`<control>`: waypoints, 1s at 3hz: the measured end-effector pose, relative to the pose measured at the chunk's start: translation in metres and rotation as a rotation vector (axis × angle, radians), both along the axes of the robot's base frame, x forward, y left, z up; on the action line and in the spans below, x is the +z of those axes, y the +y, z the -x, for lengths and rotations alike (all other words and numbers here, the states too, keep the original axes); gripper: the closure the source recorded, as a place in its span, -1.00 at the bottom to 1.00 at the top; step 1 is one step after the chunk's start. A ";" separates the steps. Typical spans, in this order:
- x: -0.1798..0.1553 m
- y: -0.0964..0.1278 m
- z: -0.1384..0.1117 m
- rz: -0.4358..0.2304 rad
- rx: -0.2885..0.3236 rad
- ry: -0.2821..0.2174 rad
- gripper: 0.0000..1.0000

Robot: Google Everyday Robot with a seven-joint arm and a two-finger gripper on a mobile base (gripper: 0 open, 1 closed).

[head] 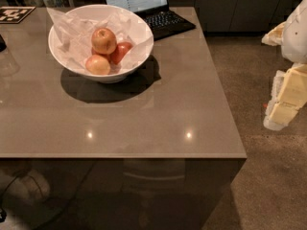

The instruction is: Pick apple from white bowl

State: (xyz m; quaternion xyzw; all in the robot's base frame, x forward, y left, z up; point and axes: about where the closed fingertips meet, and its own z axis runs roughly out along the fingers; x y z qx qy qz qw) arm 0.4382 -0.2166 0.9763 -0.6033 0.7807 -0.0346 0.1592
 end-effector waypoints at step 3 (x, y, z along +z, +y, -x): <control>0.040 0.068 -0.045 0.088 0.066 -0.021 -1.00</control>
Offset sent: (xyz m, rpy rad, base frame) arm 0.0357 0.0711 0.0582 -0.1001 -0.0314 0.0444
